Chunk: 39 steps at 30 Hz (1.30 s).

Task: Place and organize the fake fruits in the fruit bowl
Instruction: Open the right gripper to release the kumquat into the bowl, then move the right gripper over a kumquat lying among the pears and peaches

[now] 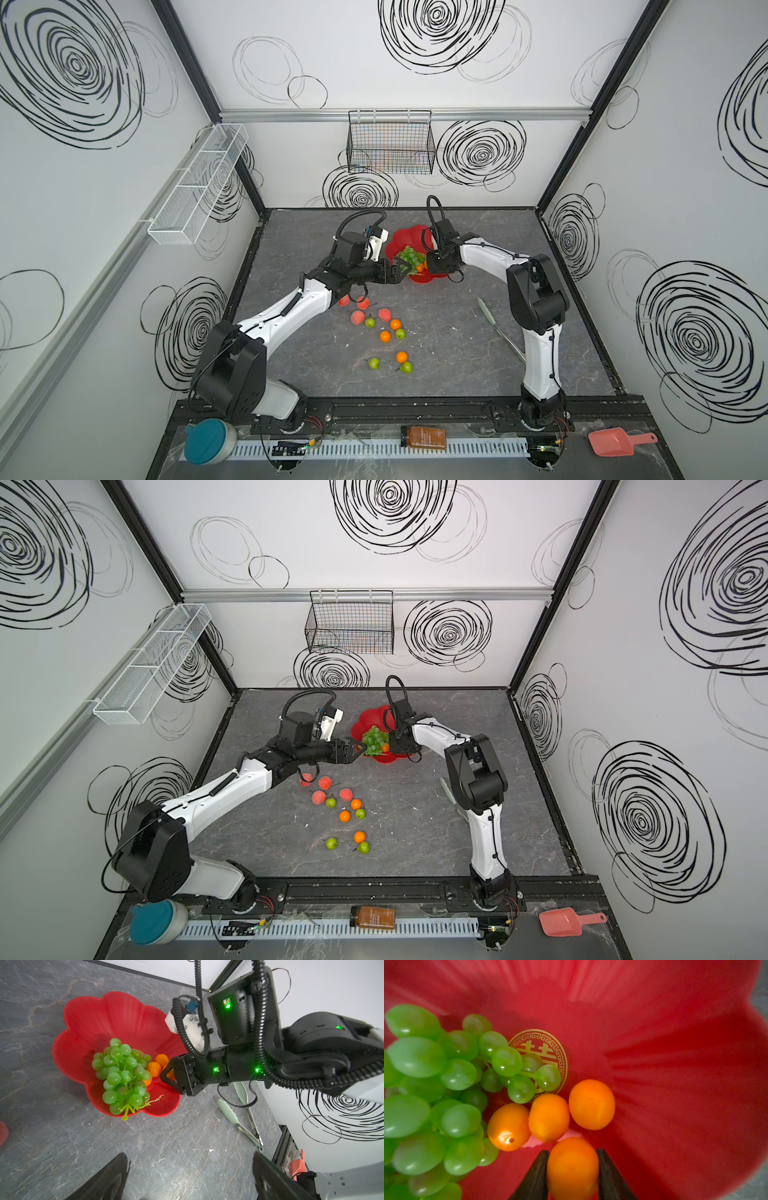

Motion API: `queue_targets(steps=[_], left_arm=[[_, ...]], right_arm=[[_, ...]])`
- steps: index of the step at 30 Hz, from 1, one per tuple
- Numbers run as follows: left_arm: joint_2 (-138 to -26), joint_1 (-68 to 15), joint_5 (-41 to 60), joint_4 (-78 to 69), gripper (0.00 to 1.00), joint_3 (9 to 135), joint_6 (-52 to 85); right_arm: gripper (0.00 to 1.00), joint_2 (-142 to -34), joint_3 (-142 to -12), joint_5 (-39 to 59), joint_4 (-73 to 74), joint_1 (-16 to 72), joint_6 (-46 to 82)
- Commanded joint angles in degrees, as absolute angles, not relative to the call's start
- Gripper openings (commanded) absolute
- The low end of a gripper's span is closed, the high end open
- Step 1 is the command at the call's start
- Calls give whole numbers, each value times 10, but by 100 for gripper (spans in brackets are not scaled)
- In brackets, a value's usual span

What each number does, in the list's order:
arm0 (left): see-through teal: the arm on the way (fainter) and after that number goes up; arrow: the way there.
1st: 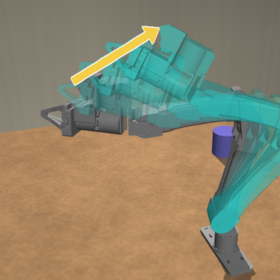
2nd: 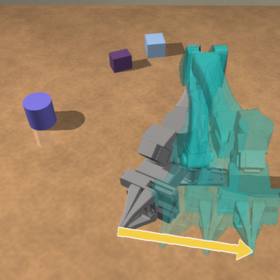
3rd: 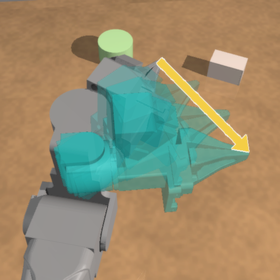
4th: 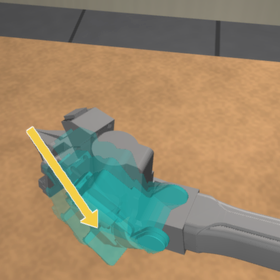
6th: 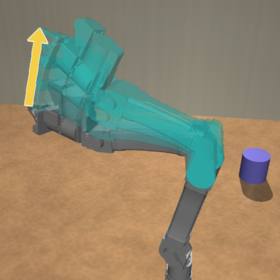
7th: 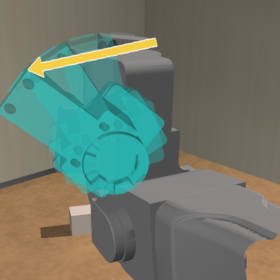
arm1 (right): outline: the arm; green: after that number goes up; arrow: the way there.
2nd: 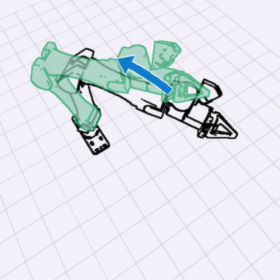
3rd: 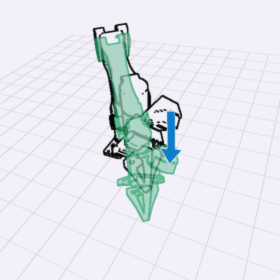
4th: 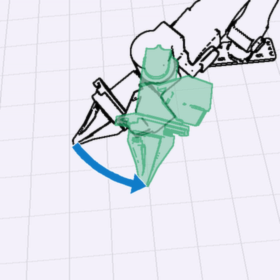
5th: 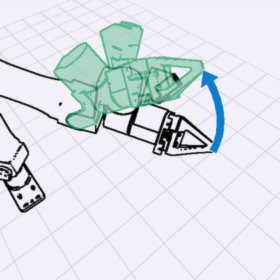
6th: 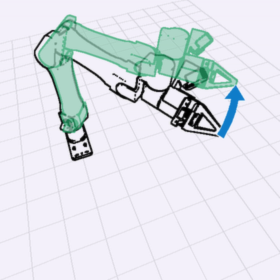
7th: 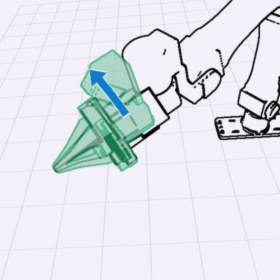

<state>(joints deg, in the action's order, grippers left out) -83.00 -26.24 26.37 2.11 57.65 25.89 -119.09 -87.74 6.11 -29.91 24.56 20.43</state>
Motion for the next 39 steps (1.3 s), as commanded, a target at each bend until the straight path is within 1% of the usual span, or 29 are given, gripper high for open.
queue_targets(steps=[1,8,13,15,20,21,25,29,31,35,37,39], left_arm=[[-829,-256,271,12,96,579,248],[-812,-250,242,16,96,573,248],[-792,-254,226,33,96,571,233],[-773,-253,214,52,96,568,223],[-703,-247,173,108,96,548,206],[-689,-247,164,123,96,546,203],[-642,-243,136,164,96,530,205],[-608,-243,122,191,96,515,214],[-597,-242,115,201,96,510,219],[-575,-241,115,215,96,499,228],[-567,-241,102,229,96,499,227],[-558,-236,76,248,96,503,222]], right_arm=[[43,-1197,-894,62,-305,245,201],[46,-1184,-892,66,-304,245,200],[47,-1142,-873,77,-292,246,204],[51,-1120,-863,90,-286,245,205],[52,-1058,-824,111,-267,246,213],[51,-1046,-816,115,-263,246,215],[41,-1009,-788,137,-252,250,229],[40,-965,-750,128,-230,269,247],[38,-951,-746,98,-232,286,265],[39,-934,-742,47,-240,334,310],[39,-923,-718,41,-219,359,315],[42,-908,-678,66,-177,374,327]])
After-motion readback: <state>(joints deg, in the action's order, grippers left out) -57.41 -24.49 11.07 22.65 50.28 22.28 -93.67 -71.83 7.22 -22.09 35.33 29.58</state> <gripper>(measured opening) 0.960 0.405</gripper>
